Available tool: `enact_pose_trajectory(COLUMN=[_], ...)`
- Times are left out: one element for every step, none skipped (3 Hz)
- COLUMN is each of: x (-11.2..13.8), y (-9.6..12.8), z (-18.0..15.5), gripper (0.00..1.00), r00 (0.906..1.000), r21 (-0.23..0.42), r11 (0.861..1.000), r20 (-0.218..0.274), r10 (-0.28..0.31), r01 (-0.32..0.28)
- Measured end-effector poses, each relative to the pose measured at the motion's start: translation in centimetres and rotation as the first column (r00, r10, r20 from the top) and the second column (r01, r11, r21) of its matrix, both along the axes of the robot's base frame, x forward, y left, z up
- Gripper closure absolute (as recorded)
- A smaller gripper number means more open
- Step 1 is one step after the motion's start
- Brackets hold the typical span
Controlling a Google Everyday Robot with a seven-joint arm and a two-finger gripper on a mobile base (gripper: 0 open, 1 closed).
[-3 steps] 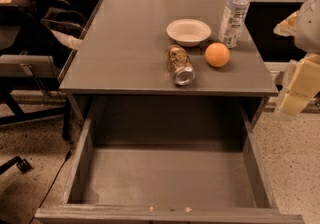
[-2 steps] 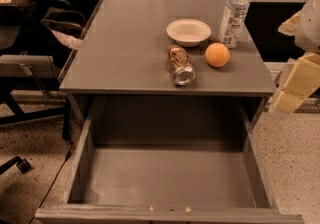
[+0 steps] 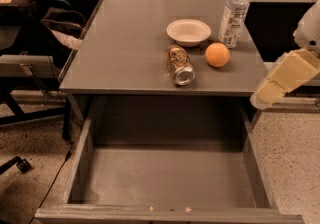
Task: Place orange can into top drawer
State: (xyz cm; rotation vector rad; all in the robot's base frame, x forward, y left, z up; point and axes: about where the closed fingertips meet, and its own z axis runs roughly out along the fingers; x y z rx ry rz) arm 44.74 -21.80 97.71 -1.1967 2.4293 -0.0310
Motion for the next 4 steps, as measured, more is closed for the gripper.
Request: enact_pose_trajectory(x=[0.6,3.3,3.3,3.9], y=[0.4,2.9,2.9,2.4], z=[-0.3,0.0,0.0,-0.5], gripper=[0.0,0.0,0.0,0.0], r00=[0.9978,0.9944,0.9944,0.9811], r21=[0.041,0.071,0.071,0.151], r11=[0.997,0.992,0.992,0.97], r20=[-0.003,0.027,0.027,0.012], r10=[-0.066,-0.102,-0.102,-0.193], r01=[0.066,0.1,0.1,0.189])
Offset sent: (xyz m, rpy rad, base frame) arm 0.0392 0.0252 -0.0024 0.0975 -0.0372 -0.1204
